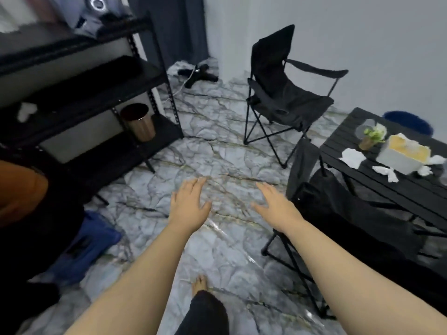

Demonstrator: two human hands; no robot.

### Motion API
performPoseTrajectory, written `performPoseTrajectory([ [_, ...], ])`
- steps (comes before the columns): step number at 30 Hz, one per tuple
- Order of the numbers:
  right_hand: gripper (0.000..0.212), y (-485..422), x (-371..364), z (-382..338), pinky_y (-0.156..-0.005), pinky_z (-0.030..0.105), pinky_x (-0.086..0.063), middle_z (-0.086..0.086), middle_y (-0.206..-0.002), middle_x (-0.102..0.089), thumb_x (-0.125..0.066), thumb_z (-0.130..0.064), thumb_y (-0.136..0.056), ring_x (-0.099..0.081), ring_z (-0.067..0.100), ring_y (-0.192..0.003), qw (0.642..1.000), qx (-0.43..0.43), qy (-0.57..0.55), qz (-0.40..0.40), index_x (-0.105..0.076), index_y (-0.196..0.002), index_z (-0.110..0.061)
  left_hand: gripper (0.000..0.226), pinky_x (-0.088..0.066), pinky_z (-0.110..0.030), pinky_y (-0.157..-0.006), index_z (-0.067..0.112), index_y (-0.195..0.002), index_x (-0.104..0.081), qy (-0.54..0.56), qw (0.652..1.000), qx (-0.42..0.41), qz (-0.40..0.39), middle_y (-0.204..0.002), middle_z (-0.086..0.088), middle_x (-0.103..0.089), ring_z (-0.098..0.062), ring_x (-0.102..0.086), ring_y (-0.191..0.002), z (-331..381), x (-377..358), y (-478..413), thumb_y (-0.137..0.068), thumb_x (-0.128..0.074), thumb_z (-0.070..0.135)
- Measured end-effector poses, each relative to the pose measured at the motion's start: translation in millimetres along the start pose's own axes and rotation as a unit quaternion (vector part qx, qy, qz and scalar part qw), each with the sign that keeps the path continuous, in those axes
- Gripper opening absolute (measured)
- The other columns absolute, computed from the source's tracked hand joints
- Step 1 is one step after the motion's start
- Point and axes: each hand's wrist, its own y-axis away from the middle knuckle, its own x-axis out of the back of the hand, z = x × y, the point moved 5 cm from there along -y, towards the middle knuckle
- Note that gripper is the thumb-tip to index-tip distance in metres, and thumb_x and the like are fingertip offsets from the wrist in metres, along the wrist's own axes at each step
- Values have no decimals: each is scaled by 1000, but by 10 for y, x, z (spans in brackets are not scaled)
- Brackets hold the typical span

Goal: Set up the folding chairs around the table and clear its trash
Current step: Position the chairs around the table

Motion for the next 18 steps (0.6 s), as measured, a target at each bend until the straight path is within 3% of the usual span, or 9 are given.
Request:
performPoseTrajectory([
  [5,69,-836,-87,-441,-118,38,-18,-5,-160,-1,-40,-53,-93,-9,18,-146,1000,5,7,-24,-6,-149,-30,62,-9,-52,-117,29,-145,-15,-14,999,33,-16,-156,2,-17,-19,-4,-146,-541,155,-593,-92,-42,45],
  [11,67,-1842,133,-864,-116,38,-22,-6,-160,-4,-39,-52,-94,-13,16,-146,999,-35,-16,5,-8,-149,-29,61,-11,-49,-117,28,-145,-16,-16,999,-1,-32,-156,4,-17,-18,-4,-146,-827,497,-1785,-92,-41,45],
  [18,65,-2801,536,-956,-114,41,-29,-7,-159,-12,-42,-49,-93,-20,18,-144,994,-73,-71,39,-10,-148,-33,61,-27,-38,-113,24,-144,-21,48,994,-65,-67,-153,0,-27,-18,-27,-139,-642,558,-3052,-92,-47,40],
])
